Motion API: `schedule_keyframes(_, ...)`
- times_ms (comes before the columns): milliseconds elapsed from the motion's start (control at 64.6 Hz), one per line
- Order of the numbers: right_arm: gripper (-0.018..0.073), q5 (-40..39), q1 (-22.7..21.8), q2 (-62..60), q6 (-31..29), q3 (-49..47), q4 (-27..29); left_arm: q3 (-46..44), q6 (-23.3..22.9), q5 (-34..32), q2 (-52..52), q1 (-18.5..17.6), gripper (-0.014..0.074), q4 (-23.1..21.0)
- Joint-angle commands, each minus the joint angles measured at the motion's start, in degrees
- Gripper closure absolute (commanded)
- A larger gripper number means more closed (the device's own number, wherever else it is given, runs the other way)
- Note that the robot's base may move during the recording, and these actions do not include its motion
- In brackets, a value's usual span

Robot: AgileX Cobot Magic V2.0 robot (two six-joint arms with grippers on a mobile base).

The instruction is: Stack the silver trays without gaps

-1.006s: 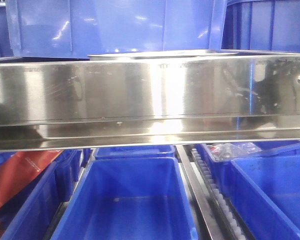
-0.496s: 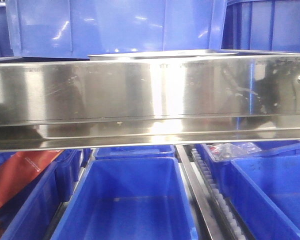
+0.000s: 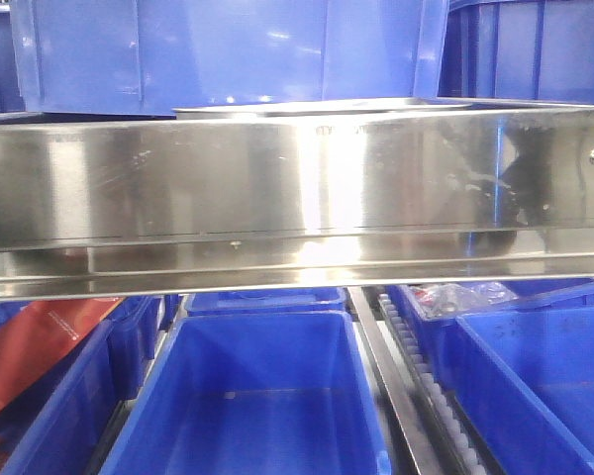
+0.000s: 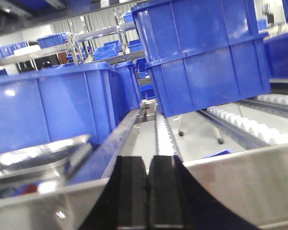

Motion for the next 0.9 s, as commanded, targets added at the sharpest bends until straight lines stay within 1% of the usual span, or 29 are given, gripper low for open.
schedule_keyframes(0,0.0638,5.23,-0.09,-0.10,0.07,-5.76,1.01,-6.72,0.31,8.01,0.00,-0.28,0.0603,2.39)
schedule_keyframes(46,0.0638,14.79,-0.09,-0.10,0.07,-10.40,0.19,-10.56,0.31,13.57,0.42,-0.28,0.0603,2.65)
schedule_keyframes(139,0.0638,26.60,-0.09,1.43,-0.71,-18.78,-2.36,-17.58,0.36,24.47,4.56,-0.28,0.0603,2.65)
schedule_keyframes(186,0.0638,30.28,-0.09,3.32,-0.74,-22.05,-2.77,-20.02,1.86,27.58,6.89,-0.28,0.0603,1.87)
schedule_keyframes(217,0.0638,31.60,-0.09,5.25,-0.74,-24.58,-2.64,-21.55,4.22,29.01,8.58,-0.28,0.0603,0.85)
schedule_keyframes(279,0.0638,33.45,-0.09,8.96,-0.74,-28.70,-1.47,-25.28,8.02,31.01,12.89,-0.28,0.0603,-2.31)
schedule_keyframes(310,0.0638,34.62,-0.09,11.61,-0.74,-31.28,-1.02,-27.54,9.22,32.56,15.52,-0.28,0.0603,-4.30)
schedule_keyframes(372,0.0638,38.32,-0.09,17.54,-0.74,-36.69,-0.61,-31.98,9.36,35.77,20.99,-0.28,0.0603,-7.86)
schedule_keyframes(465,0.0638,44.65,-0.09,25.79,-0.88,-43.88,-0.37,-37.71,9.36,41.44,28.19,-0.28,0.0603,-10.51)
schedule_keyframes(557,0.0638,49.33,-0.09,34.47,-1.77,-50.97,-0.22,-41.71,9.36,42.87,35.21,-0.28,0.0603,-11.85)
schedule_keyframes(604,0.0638,50.96,-0.09,38.58,-3.95,-54.14,0.94,-42.74,9.36,42.87,38.09,-0.28,0.0603,-12.86)
schedule_keyframes(666,0.0638,54.08,-0.09,44.40,-7.37,-58.59,3.26,-43.89,9.36,43.13,43.06,-0.28,0.0603,-15.46)
schedule_keyframes(743,0.0638,56.87,-0.09,50.41,-7.54,-62.86,3.74,-45.42,9.36,45.14,48.99,-0.28,0.0603,-18.72)
schedule_keyframes(836,0.0638,57.83,-0.01,57.33,-7.54,-66.86,3.74,-47.54,9.36,46.29,55.20,-1.79,0.0603,-18.41)
schedule_keyframes(883,0.0638,57.83,0.77,60.66,-7.54,-68.71,3.74,-49.20,9.36,45.65,58.46,-3.41,0.0603,-17.69)
